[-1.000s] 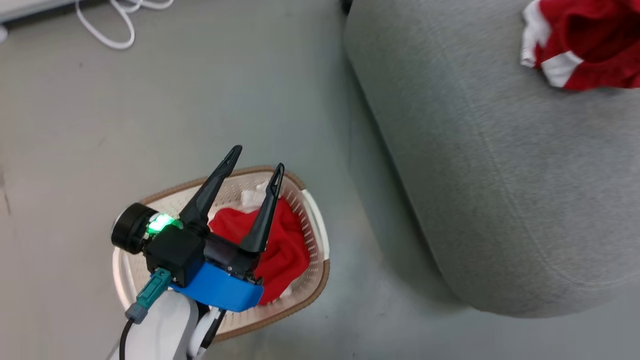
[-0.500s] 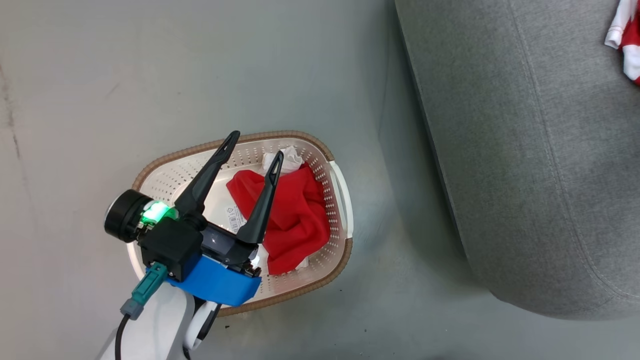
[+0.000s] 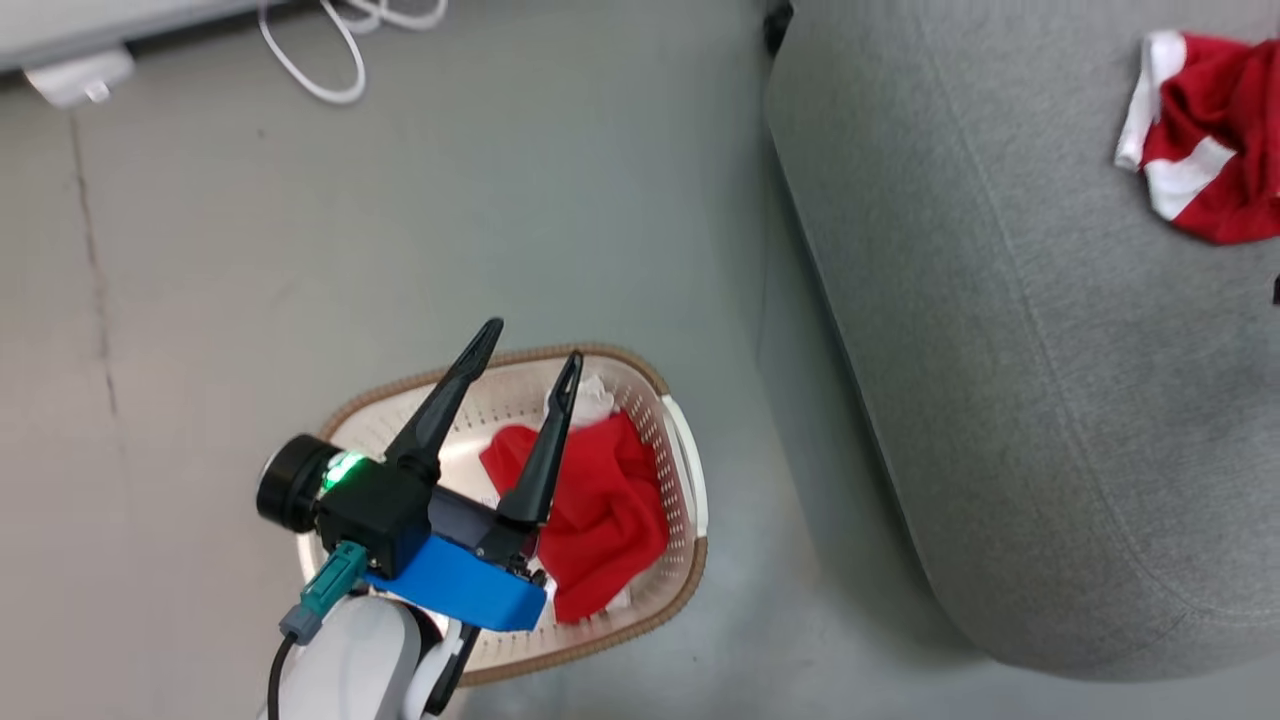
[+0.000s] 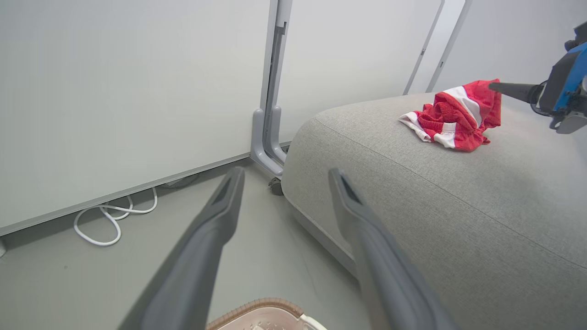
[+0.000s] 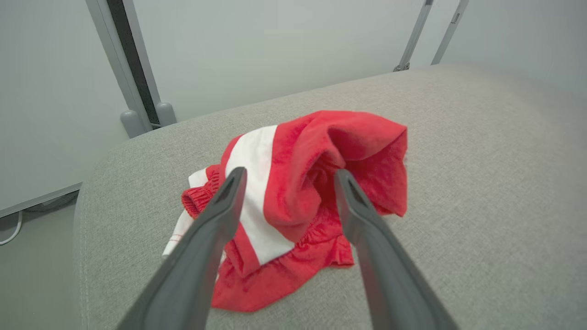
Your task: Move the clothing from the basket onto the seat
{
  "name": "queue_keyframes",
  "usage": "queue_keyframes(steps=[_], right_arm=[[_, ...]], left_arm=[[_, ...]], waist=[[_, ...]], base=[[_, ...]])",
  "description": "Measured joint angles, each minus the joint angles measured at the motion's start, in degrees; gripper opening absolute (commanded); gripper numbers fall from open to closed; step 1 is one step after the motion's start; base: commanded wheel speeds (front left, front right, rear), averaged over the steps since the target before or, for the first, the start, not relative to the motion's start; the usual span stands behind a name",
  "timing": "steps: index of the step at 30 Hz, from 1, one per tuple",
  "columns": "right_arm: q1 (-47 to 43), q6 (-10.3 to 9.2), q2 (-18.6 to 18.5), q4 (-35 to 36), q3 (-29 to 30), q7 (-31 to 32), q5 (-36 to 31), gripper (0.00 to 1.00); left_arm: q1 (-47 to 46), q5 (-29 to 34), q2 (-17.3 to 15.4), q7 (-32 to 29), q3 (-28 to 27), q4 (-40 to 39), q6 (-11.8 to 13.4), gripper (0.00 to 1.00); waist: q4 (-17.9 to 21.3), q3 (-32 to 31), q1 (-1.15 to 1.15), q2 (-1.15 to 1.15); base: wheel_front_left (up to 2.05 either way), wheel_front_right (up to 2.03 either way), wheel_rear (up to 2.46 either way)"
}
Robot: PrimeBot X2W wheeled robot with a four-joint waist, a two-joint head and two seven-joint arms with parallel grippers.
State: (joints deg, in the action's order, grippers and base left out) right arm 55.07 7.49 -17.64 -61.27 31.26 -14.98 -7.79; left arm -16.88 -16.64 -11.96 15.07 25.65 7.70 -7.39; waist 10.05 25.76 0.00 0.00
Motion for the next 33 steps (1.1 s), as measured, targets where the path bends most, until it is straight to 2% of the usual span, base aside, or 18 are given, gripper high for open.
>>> queue_keyframes(steps=[6,18,23,33], right_arm=[[-5.0,0.0,2.3,3.4,-2.2,0.0,-2.1,1.0],[-19.8,0.0,11.4,15.9,-10.7,0.0,-3.9,1.0],[-25.9,0.0,13.5,19.8,-15.7,1.1,-1.9,1.0],[-36.0,0.0,14.6,29.1,-24.4,4.0,4.9,1.0]], left_arm=[[3.1,-1.1,1.6,0.0,-1.9,3.3,0.0,1.0],[10.3,-1.5,4.7,0.0,-7.6,7.9,0.0,1.0],[12.8,-1.4,5.6,0.0,-10.0,8.7,0.0,1.0],[16.1,-0.8,6.4,0.0,-15.5,9.9,0.0,1.0]], waist=[[-0.7,-6.8,0.0,0.0],[-2.1,-18.3,0.01,0.0],[-3.6,-22.0,0.01,0.0],[-8.5,-26.6,0.02,0.0]], base=[[0.0,0.0,0.0],[0.0,0.0,0.0],[0.0,0.0,0.0],[0.0,0.0,0.0]])
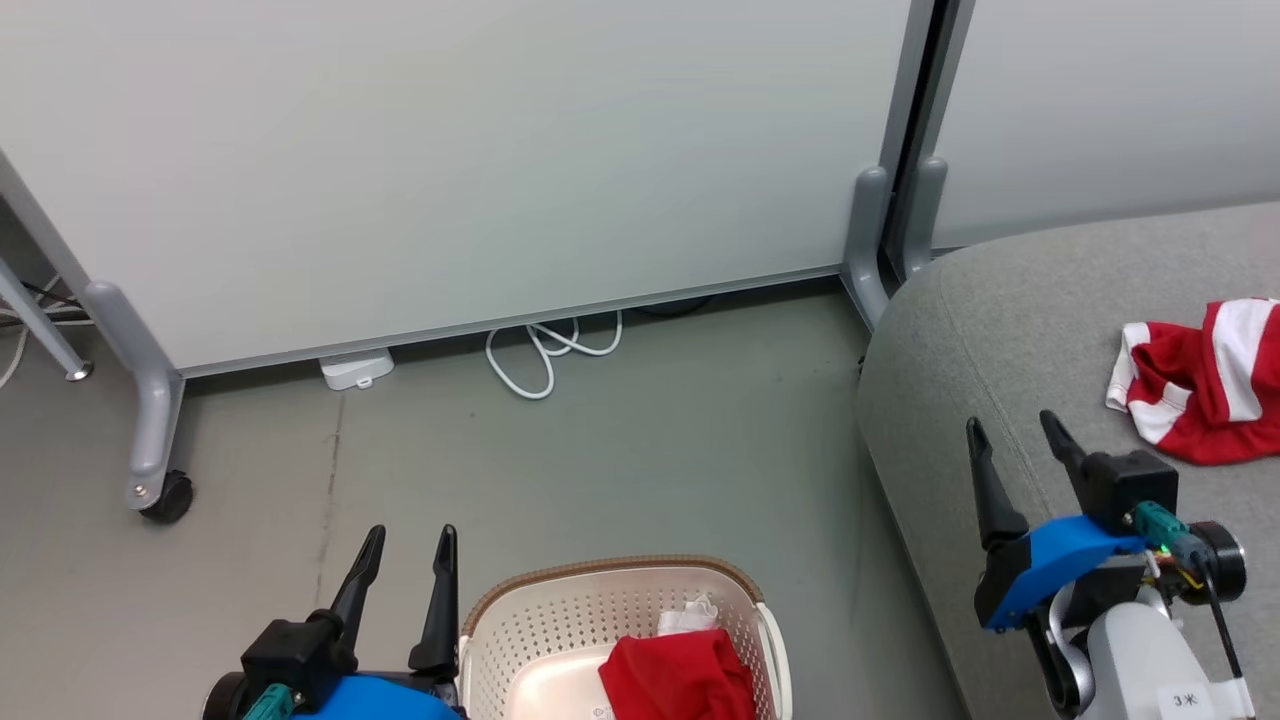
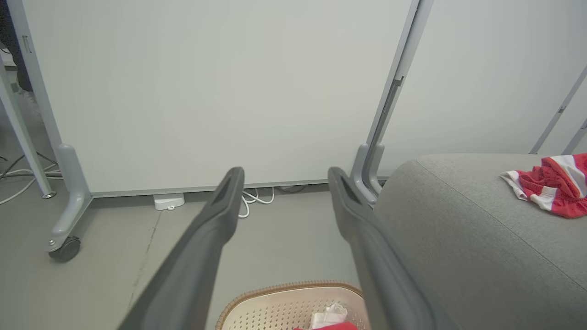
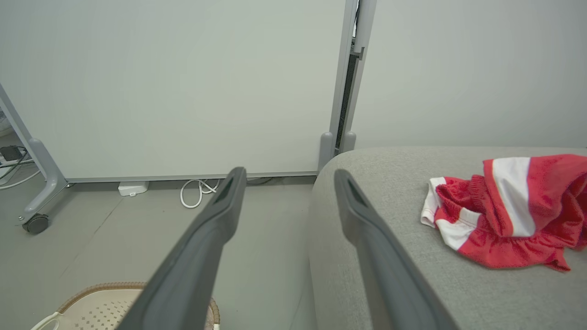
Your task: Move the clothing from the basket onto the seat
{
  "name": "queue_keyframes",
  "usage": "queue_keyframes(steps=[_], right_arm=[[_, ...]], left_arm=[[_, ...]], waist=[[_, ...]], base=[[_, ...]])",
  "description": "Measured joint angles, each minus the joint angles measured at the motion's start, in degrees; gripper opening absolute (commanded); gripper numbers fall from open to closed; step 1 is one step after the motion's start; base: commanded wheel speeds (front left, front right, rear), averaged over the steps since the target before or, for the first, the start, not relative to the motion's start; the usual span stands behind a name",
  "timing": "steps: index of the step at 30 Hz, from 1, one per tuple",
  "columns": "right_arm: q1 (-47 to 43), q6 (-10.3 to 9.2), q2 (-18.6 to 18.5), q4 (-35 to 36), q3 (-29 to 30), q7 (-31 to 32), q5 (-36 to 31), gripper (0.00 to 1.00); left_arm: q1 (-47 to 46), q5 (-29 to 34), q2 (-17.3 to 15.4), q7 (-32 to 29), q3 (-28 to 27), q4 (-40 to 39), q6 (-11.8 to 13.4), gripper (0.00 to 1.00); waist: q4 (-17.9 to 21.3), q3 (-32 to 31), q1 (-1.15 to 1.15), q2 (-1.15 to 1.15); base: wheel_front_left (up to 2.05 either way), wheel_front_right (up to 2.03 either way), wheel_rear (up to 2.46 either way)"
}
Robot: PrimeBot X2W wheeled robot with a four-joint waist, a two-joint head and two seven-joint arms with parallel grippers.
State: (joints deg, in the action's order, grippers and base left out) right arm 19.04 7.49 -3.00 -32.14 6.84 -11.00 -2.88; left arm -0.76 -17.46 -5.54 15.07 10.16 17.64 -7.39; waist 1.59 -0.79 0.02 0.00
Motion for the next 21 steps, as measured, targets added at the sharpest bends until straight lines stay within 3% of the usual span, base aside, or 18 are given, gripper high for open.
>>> queue_keyframes(steps=[8,21], right_arm=[[-7.0,0.0,0.1,5.8,-5.4,3.1,5.7,1.0],[-11.4,0.0,0.1,12.3,-5.9,5.5,6.6,1.0]], left_arm=[[1.9,0.4,-0.1,0.0,-3.0,0.5,0.0,1.0],[3.1,1.0,0.1,0.0,-5.9,0.5,0.0,1.0]], waist=[[-3.1,-1.5,0.0,0.0],[-3.5,-1.0,-0.02,0.0]], base=[[0.0,0.0,0.0],[0.0,0.0,0.0]])
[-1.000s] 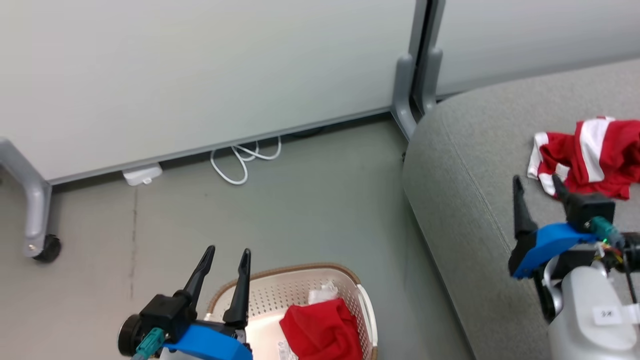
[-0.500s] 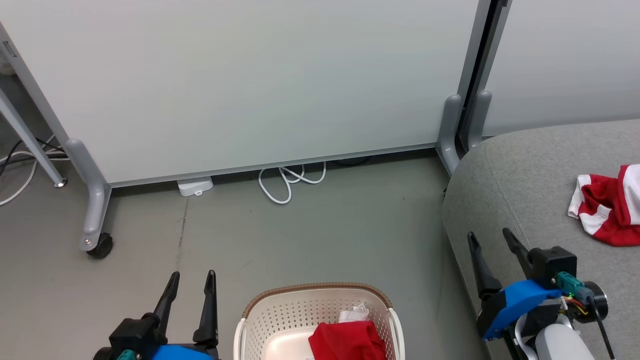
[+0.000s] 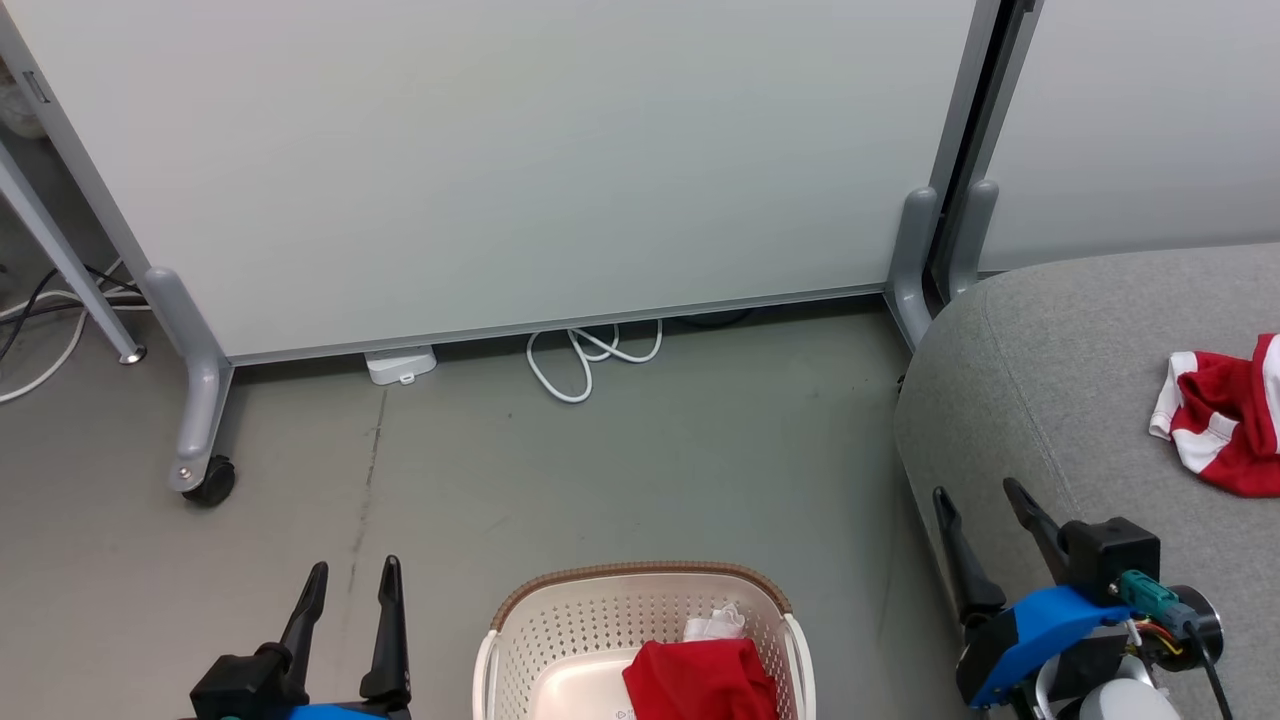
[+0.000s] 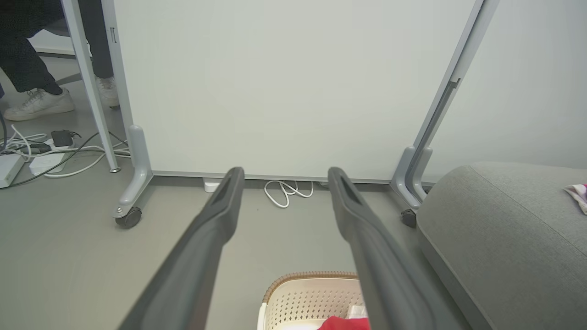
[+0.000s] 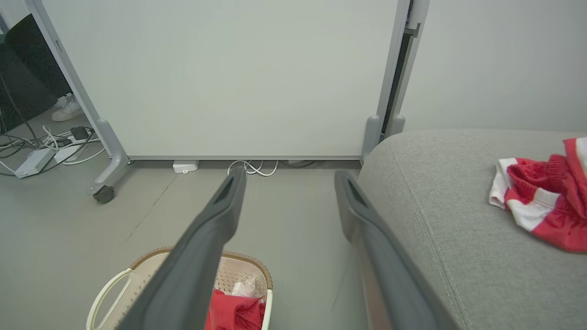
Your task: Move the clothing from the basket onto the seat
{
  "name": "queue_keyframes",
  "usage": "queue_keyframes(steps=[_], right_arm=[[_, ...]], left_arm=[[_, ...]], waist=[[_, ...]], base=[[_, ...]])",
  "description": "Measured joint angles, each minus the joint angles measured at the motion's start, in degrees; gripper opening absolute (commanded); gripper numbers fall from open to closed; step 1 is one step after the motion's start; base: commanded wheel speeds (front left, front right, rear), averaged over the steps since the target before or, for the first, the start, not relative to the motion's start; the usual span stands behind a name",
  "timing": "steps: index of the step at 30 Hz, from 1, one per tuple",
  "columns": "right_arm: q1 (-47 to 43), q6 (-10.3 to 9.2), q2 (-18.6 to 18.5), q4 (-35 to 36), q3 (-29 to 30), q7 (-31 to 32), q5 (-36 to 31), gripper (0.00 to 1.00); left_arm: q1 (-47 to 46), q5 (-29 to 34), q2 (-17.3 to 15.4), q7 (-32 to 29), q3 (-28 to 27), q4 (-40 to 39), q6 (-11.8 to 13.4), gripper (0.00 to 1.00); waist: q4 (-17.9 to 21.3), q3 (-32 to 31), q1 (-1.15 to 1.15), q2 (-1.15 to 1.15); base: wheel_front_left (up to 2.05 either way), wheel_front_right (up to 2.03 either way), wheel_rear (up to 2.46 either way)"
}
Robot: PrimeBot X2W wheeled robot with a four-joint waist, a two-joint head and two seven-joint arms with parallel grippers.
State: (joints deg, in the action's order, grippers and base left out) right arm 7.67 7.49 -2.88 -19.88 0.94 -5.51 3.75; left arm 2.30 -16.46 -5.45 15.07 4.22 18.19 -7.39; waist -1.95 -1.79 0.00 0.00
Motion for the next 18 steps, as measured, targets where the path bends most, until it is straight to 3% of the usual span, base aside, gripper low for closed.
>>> queue_keyframes(steps=[18], right_arm=[[-1.1,0.0,0.0,3.2,0.2,1.5,-0.1,1.0]], left_arm=[[-0.1,0.0,0.2,0.0,0.8,0.2,0.0,1.0]], waist=[[1.8,1.4,0.0,0.0]], base=[[0.0,0.0,0.0]])
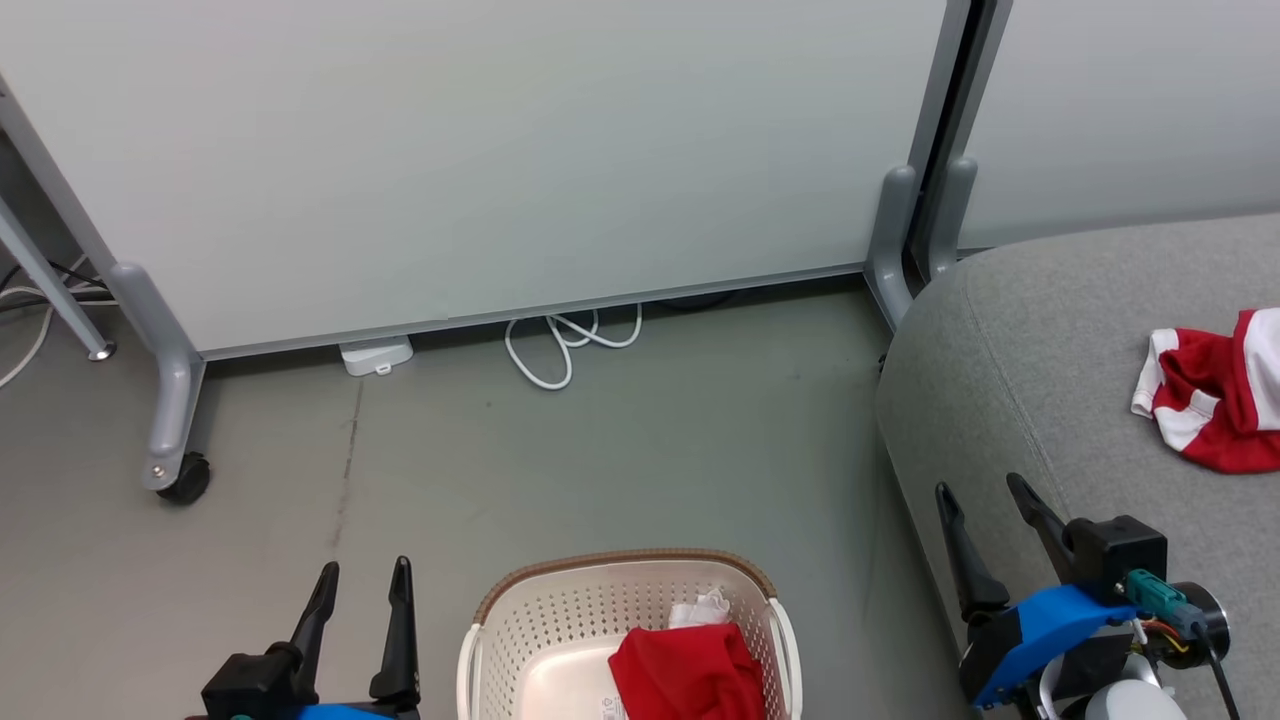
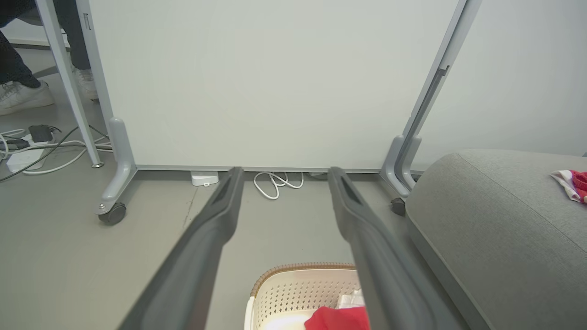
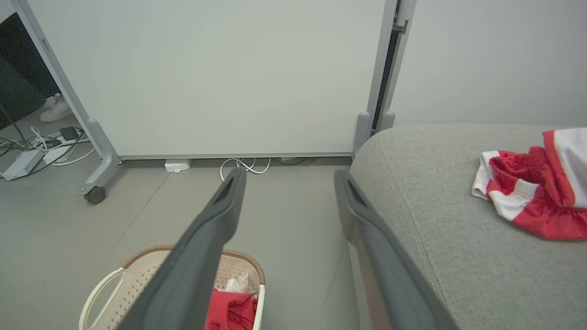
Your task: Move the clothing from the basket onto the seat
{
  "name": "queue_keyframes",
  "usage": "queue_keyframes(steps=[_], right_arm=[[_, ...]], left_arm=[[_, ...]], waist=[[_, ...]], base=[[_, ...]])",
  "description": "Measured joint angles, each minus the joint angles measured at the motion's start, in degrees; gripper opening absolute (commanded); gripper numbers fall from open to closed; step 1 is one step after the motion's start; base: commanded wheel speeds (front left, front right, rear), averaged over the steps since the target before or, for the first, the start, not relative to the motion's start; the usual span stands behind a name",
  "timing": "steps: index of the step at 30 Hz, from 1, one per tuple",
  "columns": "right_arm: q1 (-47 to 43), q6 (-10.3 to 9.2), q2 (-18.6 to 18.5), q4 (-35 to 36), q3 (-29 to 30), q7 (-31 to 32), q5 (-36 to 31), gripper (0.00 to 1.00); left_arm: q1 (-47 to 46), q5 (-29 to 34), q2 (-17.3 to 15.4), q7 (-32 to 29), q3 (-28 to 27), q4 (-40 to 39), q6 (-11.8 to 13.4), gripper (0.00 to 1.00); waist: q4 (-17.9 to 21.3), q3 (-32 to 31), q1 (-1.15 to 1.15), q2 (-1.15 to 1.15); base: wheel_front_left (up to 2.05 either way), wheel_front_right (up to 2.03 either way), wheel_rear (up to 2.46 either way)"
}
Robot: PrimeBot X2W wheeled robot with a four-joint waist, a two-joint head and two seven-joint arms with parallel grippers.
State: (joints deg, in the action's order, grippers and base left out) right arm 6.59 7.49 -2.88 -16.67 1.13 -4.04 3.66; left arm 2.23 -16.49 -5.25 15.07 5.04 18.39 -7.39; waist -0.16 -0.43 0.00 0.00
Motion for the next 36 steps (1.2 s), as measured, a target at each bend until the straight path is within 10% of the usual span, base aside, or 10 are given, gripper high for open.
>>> queue_keyframes(steps=[17,36], right_arm=[[10.1,0.0,0.0,5.3,-3.0,-1.5,0.4,1.0],[22.3,0.0,0.0,6.8,-8.8,-5.5,3.5,1.0]], left_arm=[[-13.2,0.7,-0.7,0.0,5.6,2.4,0.0,1.0],[-36.4,0.0,-4.4,-0.1,24.5,27.4,0.0,1.0]], waist=[[5.7,17.2,-0.01,0.0],[14.7,40.9,-0.02,0.0]], base=[[0.0,0.0,0.0],[0.0,0.0,0.0]])
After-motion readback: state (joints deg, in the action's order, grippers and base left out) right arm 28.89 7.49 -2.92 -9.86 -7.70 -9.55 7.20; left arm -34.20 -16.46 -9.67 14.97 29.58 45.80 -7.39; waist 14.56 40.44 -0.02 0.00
